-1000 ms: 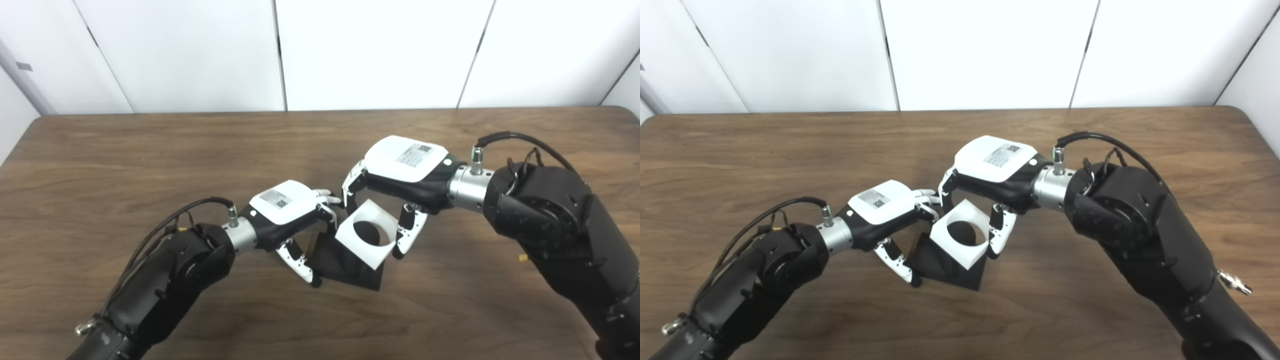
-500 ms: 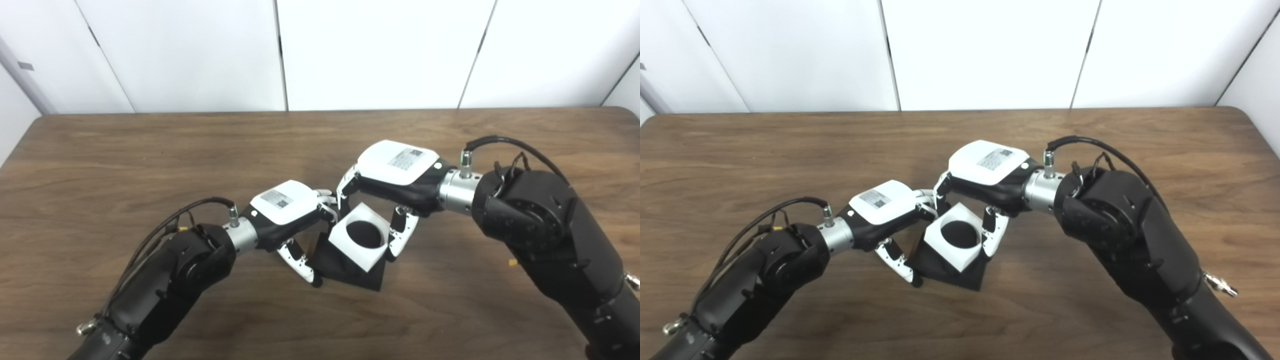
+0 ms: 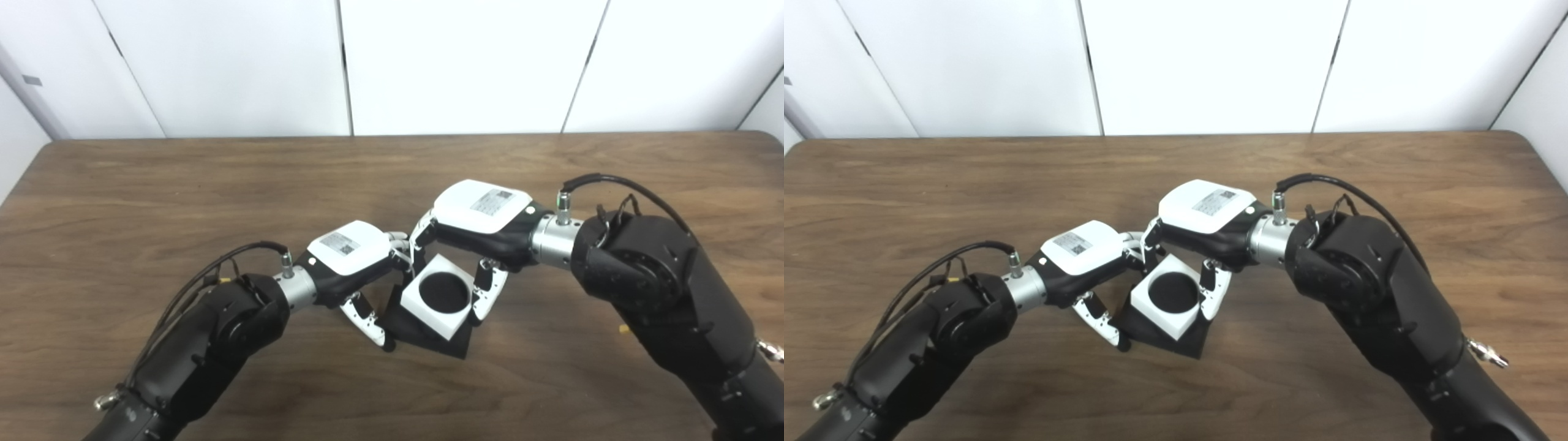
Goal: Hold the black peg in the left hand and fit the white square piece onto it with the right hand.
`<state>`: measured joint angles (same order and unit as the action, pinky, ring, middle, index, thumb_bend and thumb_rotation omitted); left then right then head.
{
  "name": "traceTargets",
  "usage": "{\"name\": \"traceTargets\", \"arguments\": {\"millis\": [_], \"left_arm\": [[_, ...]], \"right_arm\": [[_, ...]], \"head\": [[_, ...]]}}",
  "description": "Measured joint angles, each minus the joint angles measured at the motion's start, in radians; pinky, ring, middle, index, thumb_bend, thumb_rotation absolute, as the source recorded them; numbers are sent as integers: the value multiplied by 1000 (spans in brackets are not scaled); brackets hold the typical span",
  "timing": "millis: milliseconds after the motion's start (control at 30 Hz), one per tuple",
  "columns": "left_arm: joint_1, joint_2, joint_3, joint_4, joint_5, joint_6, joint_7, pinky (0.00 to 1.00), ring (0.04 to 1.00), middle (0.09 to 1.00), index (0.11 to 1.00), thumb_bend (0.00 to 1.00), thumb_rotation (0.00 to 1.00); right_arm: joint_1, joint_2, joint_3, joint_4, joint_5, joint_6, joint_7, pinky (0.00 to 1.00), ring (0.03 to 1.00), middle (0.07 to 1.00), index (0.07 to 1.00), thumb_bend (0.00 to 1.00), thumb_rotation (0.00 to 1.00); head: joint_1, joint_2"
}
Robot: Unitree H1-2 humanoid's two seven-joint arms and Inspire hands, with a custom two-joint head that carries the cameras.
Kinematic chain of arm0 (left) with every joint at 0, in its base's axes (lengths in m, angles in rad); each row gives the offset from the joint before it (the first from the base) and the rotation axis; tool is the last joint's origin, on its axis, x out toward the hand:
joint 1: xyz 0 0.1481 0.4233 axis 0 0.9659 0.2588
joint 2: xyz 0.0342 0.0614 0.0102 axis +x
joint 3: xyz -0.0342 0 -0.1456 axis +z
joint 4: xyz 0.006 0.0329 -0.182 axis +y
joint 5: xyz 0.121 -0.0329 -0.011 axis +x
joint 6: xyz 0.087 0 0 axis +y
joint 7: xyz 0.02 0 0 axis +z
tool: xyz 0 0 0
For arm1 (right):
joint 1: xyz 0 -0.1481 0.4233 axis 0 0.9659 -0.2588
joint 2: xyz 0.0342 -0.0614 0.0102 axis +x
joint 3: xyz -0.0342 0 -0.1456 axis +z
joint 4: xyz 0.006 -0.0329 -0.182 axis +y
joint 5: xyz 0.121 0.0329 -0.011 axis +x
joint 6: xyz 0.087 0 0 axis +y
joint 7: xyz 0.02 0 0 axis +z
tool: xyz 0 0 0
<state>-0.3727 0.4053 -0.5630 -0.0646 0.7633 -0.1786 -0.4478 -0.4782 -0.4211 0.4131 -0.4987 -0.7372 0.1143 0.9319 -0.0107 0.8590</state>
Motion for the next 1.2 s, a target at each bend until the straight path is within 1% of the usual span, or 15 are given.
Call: {"name": "traceTargets", "arguments": {"millis": [133,233,267,300,333,400,500,833,967,1100,1167,1200], "left_arm": [[0,0,0,0,0,-5,1,705,920,897,491,523,70],[0,0,0,0,0,-5,1,701,920,897,491,523,70],[0,0,0,0,0,-5,1,699,920,896,491,524,70],[0,0,0,0,0,-5,1,702,920,896,491,524,70],[0,0,0,0,0,-5,1,703,919,897,491,524,69],[0,0,0,0,0,-5,1,708,919,896,491,524,69],[0,0,0,0,0,-5,1,714,918,896,491,524,69],[0,-1,1,0,-1,3,1,718,922,899,491,524,70],[0,-1,1,0,0,5,1,715,923,900,491,524,70],[0,-1,0,0,0,4,1,720,924,900,491,524,70],[0,-1,1,0,-1,5,1,723,926,901,491,524,69],[0,-1,1,-1,-1,5,1,723,924,899,491,524,70]], "right_arm": [[4,0,11,7,-14,-3,-1,787,804,743,482,524,133],[5,-1,24,7,-34,-4,2,794,815,761,492,524,140],[5,-2,28,7,-39,-4,7,789,817,766,589,739,150],[5,-3,31,7,-42,-4,11,789,821,772,636,819,164],[5,-5,32,7,-45,-3,19,790,825,780,672,874,181],[5,-7,32,7,-52,0,35,796,833,790,693,907,195],[7,-7,32,7,-54,1,47,803,840,803,703,921,206],[7,-8,18,7,-52,1,48,805,845,818,722,936,213],[7,-15,12,7,-52,1,48,808,846,826,741,926,215],[7,-17,1,7,-53,1,48,780,826,817,744,938,195],[7,-18,-16,7,-43,1,45,770,819,813,743,938,176],[7,-19,-30,7,-35,1,42,766,820,814,743,918,158]], "head": [[-3,-2],[0,0],[0,0],[-2,0],[-2,0],[-3,-2],[-3,-2],[-5,-3],[-3,-3],[-6,-3],[-6,-2],[-6,-3]]}}
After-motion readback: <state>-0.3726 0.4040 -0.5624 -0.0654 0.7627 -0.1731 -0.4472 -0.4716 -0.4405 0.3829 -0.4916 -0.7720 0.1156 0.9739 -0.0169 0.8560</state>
